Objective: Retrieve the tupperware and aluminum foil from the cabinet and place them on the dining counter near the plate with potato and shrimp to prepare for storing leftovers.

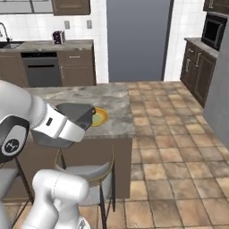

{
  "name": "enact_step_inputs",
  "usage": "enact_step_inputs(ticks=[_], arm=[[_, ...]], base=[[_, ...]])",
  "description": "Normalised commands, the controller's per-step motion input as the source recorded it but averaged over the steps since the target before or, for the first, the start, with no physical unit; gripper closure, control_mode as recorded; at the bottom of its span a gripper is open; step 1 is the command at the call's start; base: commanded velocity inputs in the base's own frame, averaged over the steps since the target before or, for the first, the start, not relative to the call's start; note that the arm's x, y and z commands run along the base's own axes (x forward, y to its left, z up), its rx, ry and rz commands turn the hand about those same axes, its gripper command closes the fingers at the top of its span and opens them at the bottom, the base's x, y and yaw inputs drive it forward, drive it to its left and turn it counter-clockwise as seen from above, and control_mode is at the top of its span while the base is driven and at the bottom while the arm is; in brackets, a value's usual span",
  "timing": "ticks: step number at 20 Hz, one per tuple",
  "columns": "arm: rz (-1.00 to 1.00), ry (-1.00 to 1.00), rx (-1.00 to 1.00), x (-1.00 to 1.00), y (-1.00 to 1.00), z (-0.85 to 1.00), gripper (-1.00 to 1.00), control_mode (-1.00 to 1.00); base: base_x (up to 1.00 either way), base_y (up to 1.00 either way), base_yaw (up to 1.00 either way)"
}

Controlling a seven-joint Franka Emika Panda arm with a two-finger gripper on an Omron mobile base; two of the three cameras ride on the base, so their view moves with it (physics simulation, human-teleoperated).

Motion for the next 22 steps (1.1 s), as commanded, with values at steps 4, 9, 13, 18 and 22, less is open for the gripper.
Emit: enact_step_inputs(ticks=[4, 9, 13, 18, 22], arm=[[0.0, 0.0, 0.0, 0.0, 0.0, 0.0, 1.0, 1.0], [0.17, 0.0, 0.0, 0.4, 0.16, -0.09, 1.0, -1.0], [0.25, 0.0, -0.04, 0.93, 0.48, -0.18, 1.0, -1.0], [0.14, 0.0, -0.03, 0.92, 0.44, -0.15, 1.0, -1.0], [0.0, 0.0, 0.0, 0.81, 0.19, -0.08, 1.0, -1.0]], base=[[0.86, 0.0, 0.64], [0.58, 0.06, 0.33], [0.0, 0.0, 0.0], [0.0, 0.0, 0.0], [0.0, 0.0, 0.0]])
